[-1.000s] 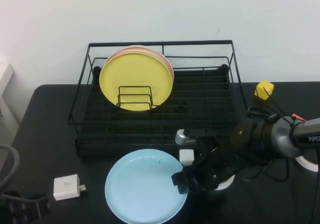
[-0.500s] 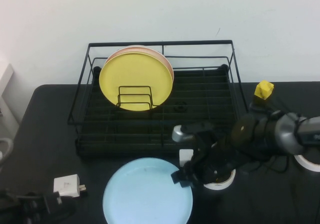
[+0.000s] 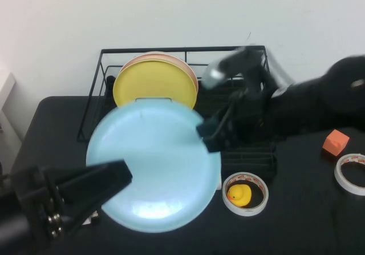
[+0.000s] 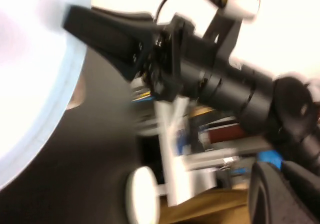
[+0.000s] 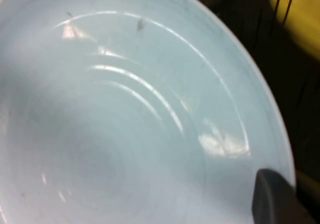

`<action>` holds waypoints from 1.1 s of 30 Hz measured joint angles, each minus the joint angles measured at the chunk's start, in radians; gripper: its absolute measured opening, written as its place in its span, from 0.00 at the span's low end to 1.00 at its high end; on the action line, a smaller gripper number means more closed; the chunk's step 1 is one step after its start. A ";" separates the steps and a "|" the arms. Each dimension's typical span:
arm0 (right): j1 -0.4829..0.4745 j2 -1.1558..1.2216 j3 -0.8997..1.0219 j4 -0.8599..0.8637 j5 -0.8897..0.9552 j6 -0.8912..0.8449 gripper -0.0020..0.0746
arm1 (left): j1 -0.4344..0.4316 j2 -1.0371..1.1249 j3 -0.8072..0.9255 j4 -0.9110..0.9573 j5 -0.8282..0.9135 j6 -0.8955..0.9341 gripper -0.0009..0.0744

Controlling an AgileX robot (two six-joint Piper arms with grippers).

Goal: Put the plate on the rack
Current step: Hand over the plate

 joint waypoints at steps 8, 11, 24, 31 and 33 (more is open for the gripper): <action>-0.020 -0.171 0.001 -0.164 -0.036 -0.006 0.04 | 0.000 0.000 -0.026 -0.076 -0.060 0.175 0.60; -0.065 -0.186 0.002 -0.173 -0.012 0.017 0.04 | 0.000 0.000 -0.032 -0.080 -0.089 0.250 0.81; -0.113 -0.217 0.004 -0.007 0.114 0.001 0.04 | 0.000 0.050 -0.034 0.061 -0.239 0.312 0.90; -0.064 -0.217 0.004 0.185 0.123 -0.152 0.04 | 0.000 0.158 -0.034 0.090 -0.171 0.366 0.86; -0.051 -0.217 0.004 0.191 0.123 -0.174 0.04 | 0.000 0.175 -0.034 0.090 -0.168 0.372 0.76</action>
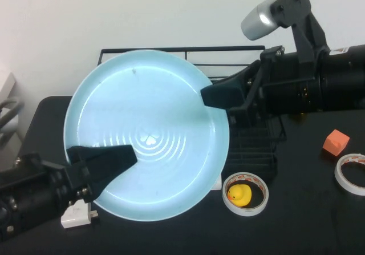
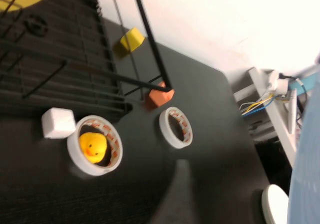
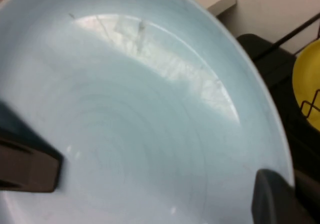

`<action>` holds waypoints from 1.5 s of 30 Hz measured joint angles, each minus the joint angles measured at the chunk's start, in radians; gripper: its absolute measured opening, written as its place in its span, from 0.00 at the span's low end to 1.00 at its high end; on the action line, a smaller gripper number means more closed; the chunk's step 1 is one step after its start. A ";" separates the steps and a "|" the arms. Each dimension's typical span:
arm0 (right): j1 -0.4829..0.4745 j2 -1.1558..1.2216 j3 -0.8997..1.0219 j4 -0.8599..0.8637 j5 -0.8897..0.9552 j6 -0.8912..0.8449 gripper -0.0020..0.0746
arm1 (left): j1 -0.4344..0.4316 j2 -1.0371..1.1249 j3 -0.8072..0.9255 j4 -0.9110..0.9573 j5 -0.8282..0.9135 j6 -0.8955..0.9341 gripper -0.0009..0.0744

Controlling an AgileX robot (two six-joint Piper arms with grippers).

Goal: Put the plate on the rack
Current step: Hand over the plate, then place the plate on the rack

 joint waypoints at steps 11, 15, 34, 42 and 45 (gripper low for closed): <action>0.002 0.000 0.004 0.003 -0.028 -0.047 0.04 | 0.000 0.011 0.000 -0.007 0.040 0.058 0.15; 0.000 0.000 0.004 0.027 -0.015 -0.073 0.09 | 0.000 0.011 0.000 -0.007 0.039 0.075 0.15; -0.113 -0.276 -0.011 -0.034 0.042 -0.065 0.65 | 0.000 0.013 -0.424 0.586 0.068 -0.111 0.15; -0.131 -0.506 -0.014 -0.299 0.261 -0.061 0.19 | 0.000 0.160 -0.634 0.795 0.128 0.043 0.15; -0.131 -0.553 -0.014 -0.412 0.355 0.011 0.08 | 0.000 0.269 -0.696 0.860 0.134 0.191 0.15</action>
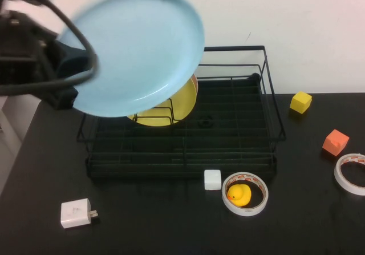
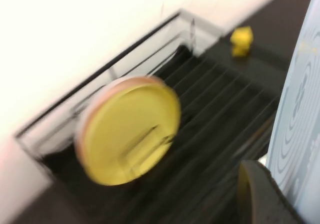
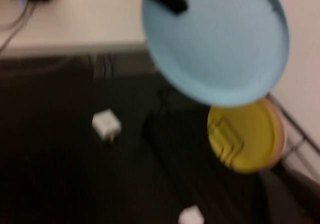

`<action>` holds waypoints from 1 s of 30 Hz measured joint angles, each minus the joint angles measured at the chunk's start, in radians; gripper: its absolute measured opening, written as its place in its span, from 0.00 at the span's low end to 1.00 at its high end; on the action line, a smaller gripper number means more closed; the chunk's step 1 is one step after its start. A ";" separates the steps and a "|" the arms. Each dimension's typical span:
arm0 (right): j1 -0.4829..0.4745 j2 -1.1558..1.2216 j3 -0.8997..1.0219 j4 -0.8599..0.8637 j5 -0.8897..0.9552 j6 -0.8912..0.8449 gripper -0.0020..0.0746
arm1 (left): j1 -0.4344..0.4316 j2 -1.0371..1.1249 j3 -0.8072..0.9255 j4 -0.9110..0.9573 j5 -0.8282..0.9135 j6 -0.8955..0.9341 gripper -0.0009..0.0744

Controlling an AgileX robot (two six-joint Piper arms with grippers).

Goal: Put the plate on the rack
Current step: Place the plate on the rack

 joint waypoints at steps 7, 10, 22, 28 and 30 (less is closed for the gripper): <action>0.000 -0.058 0.022 -0.211 0.223 0.167 0.03 | -0.044 0.233 -0.057 0.108 -0.168 0.421 0.15; 0.000 -0.093 0.056 -0.247 0.271 0.203 0.03 | -0.091 0.327 -0.057 0.136 -0.312 0.504 0.15; 0.000 -0.299 0.249 -0.389 0.291 0.374 0.03 | -0.200 0.553 -0.057 0.138 -0.599 0.592 0.15; 0.000 -0.341 0.325 -0.401 0.291 0.408 0.03 | -0.200 0.602 -0.057 0.122 -0.646 0.596 0.15; 0.000 -0.342 0.336 -0.401 0.289 0.410 0.03 | -0.200 0.610 -0.057 0.110 -0.653 0.596 0.15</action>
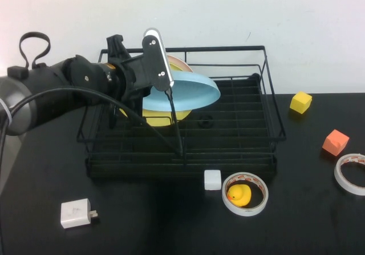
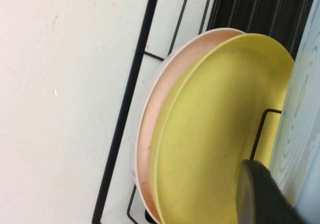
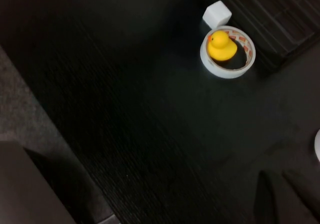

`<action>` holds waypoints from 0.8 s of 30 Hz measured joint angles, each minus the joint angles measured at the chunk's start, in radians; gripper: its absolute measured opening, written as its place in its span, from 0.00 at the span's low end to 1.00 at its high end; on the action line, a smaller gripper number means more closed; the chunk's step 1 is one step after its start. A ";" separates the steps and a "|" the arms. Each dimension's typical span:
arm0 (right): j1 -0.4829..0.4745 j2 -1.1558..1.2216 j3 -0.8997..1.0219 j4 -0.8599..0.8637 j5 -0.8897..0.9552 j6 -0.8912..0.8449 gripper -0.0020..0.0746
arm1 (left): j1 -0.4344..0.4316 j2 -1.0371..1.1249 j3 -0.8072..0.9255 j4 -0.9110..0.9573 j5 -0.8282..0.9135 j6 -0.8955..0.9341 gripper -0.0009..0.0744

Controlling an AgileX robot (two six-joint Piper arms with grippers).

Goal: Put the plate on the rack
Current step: Place the plate on the rack

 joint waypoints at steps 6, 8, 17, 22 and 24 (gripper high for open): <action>0.000 0.000 0.005 -0.007 -0.004 0.001 0.03 | 0.000 0.007 0.000 0.000 -0.032 0.000 0.15; 0.000 0.000 0.005 -0.007 -0.006 0.001 0.03 | 0.002 0.007 0.000 0.000 -0.046 0.000 0.15; 0.000 0.000 0.005 -0.007 -0.006 0.006 0.03 | 0.040 0.010 -0.002 0.008 -0.067 0.000 0.15; 0.000 -0.002 0.005 -0.007 -0.006 0.006 0.03 | 0.040 0.010 -0.002 0.008 -0.059 0.000 0.15; 0.000 -0.002 0.005 -0.007 -0.006 0.008 0.03 | 0.040 0.010 -0.002 0.008 -0.057 0.000 0.15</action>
